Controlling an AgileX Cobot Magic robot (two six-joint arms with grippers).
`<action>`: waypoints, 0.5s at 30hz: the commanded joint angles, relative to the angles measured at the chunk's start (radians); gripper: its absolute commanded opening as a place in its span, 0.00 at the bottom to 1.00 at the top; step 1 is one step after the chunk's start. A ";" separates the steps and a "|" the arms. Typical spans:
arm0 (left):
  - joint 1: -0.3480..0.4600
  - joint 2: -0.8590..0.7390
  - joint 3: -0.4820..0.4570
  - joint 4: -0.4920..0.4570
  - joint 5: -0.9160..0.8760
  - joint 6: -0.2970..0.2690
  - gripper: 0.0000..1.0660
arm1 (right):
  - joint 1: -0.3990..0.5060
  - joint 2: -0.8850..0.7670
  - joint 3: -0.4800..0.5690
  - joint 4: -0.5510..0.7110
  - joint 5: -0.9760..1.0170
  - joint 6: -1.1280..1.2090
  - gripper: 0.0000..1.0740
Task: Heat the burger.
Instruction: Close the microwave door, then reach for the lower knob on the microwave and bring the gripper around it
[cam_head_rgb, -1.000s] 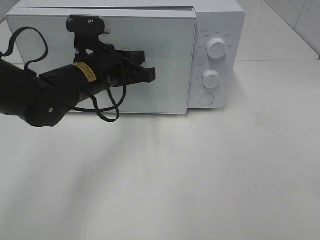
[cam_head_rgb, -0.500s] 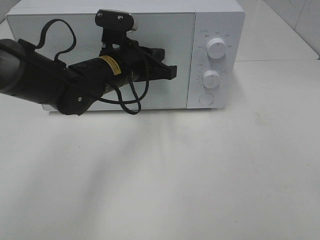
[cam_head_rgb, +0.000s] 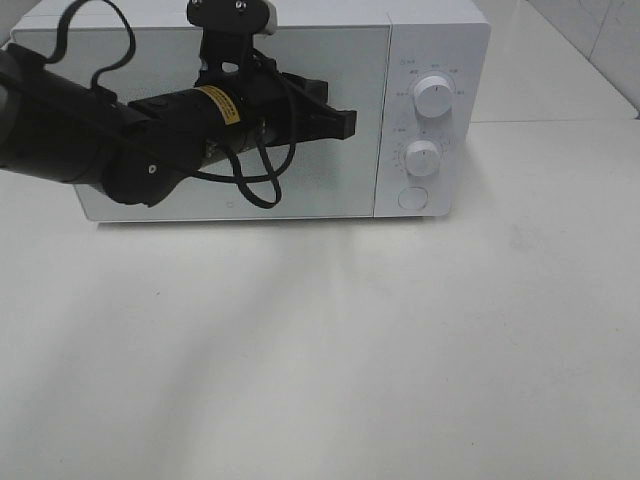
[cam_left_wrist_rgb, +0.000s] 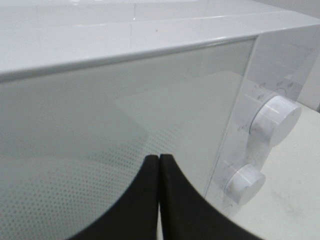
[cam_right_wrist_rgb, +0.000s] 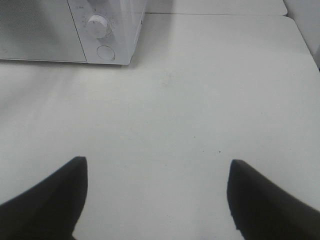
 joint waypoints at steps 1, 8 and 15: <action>-0.034 -0.056 0.023 -0.010 0.169 0.000 0.06 | -0.007 -0.027 0.001 0.002 -0.008 0.000 0.70; -0.083 -0.140 0.032 -0.010 0.527 -0.002 0.94 | -0.007 -0.027 0.001 0.002 -0.008 0.000 0.70; -0.087 -0.198 0.032 -0.010 0.806 -0.004 0.92 | -0.007 -0.027 0.001 0.002 -0.008 0.000 0.70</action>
